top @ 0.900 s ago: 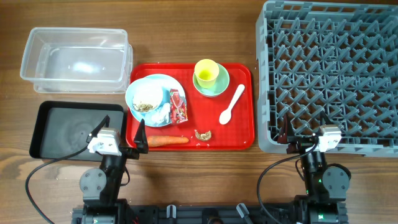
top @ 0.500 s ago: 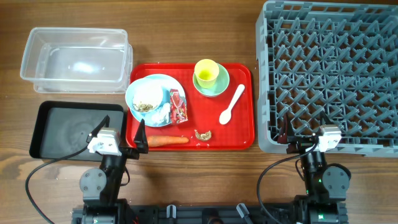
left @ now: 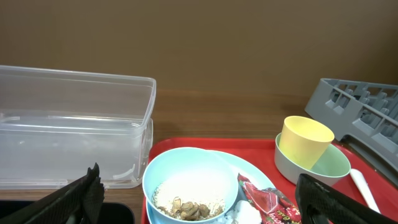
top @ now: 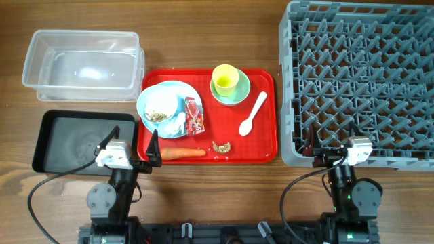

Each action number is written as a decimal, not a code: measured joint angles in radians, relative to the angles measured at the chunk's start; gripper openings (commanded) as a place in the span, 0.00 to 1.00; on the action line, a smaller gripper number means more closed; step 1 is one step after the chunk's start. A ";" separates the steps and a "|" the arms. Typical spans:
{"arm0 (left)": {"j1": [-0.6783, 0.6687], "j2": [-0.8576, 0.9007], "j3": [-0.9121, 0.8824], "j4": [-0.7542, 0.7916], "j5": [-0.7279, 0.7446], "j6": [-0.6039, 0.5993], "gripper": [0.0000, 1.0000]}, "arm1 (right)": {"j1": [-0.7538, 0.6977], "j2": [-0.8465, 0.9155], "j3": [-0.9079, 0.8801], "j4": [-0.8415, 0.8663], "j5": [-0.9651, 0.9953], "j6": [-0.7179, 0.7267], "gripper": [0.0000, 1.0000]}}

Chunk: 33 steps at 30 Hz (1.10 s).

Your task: Sort waste into correct bins and load items into the dishwasher rack

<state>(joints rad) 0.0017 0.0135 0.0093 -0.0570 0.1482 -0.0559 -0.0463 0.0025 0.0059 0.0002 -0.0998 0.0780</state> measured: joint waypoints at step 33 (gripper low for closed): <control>0.000 0.269 0.273 -0.210 -0.020 -0.108 1.00 | 0.000 0.168 0.289 -0.296 -0.005 0.044 1.00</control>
<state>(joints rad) 0.0017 0.2825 0.2821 -0.2668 0.1284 -0.1638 -0.0463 0.1703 0.2947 -0.2962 -0.1051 0.1219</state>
